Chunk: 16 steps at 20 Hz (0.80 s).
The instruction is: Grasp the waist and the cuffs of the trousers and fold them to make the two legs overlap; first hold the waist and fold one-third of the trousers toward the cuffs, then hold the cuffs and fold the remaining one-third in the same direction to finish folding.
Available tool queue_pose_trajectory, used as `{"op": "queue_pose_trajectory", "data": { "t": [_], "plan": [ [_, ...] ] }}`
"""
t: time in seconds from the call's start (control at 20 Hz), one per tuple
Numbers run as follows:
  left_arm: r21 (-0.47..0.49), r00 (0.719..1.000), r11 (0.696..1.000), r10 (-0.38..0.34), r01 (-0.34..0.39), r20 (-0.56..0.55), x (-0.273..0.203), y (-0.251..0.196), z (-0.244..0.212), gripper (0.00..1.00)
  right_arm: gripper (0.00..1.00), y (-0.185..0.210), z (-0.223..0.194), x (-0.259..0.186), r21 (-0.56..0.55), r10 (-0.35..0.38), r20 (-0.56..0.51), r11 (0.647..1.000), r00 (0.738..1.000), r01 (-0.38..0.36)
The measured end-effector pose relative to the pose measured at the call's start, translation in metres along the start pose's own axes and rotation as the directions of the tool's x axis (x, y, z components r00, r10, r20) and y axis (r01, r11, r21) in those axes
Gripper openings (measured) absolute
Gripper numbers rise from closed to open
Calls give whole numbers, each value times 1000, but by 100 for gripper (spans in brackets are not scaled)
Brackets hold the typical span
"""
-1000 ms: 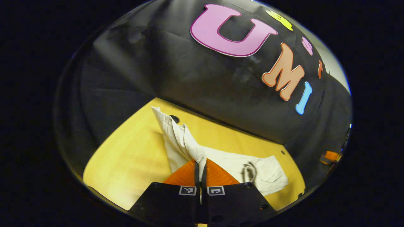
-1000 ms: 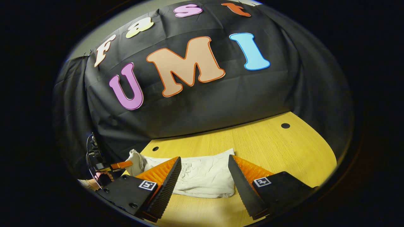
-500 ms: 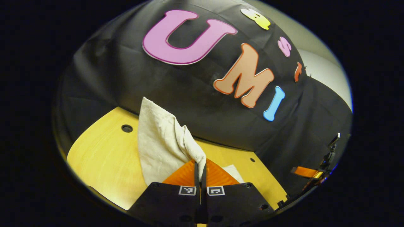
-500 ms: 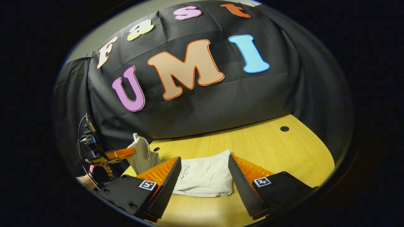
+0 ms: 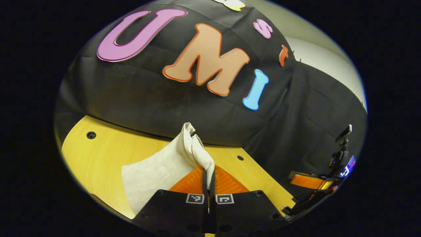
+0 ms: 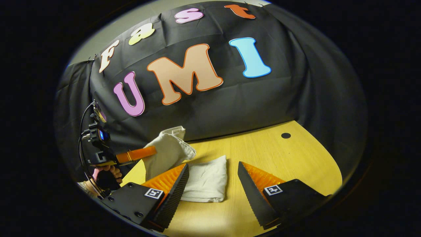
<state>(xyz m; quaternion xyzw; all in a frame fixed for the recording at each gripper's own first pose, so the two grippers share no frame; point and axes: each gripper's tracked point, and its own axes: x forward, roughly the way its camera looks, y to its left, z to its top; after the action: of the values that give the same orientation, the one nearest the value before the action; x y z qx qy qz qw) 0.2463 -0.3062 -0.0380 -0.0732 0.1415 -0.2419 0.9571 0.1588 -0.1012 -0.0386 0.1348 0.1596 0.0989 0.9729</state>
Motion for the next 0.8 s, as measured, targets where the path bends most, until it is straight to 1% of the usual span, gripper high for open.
{"op": "queue_pose_trajectory", "data": {
  "t": [0.05, 0.15, 0.2, 0.3, 0.4, 0.5, 0.6, 0.65, 0.7, 0.75, 0.8],
  "plan": [
    [43, 999, 999, 8, -7, -32, 7, -6, -19, 0, 95, -6, -1, -3, 3, -4, -1, 1000, 1000, 4],
    [114, 994, 993, 11, 1, -106, 16, -19, -62, 0, 95, -15, -2, -7, 11, -9, -5, 1000, 1000, 9],
    [146, 989, 989, 6, 16, -145, 19, -25, -83, 0, 95, -20, -3, -9, 13, -13, -8, 1000, 1000, 13],
    [199, 976, 980, 18, 27, -218, 15, -32, -124, 0, 95, -29, -5, -12, 9, -22, -14, 1000, 1000, 22],
    [229, 961, 973, 25, 40, -275, 14, -32, -158, 2, 95, -34, -6, -14, 8, -26, -14, 1000, 1000, 26],
    [219, 946, 974, 16, 58, -322, 12, -35, -178, 6, 95, -36, -5, -16, 9, -23, -15, 1000, 1000, 23],
    [182, 940, 980, -7, 73, -341, 16, -45, -188, 18, 95, -38, -6, -18, 10, -21, -14, 1000, 1000, 21],
    [167, 940, 983, -19, 80, -341, 13, -52, -188, 49, 95, -39, -6, -18, 12, -19, -14, 1000, 1000, 19],
    [162, 944, 984, -14, 72, -330, 12, -55, -184, 58, 95, -38, -6, -19, 11, -15, -13, 1000, 1000, 15],
    [156, 952, 986, -11, 62, -307, 7, -58, -174, 70, 95, -36, -6, -20, 9, -12, -12, 1000, 1000, 13],
    [149, 962, 988, 0, 42, -275, 2, -59, -163, 75, 95, -35, -6, -21, 7, -9, -10, 1000, 1000, 9]
  ]
}}
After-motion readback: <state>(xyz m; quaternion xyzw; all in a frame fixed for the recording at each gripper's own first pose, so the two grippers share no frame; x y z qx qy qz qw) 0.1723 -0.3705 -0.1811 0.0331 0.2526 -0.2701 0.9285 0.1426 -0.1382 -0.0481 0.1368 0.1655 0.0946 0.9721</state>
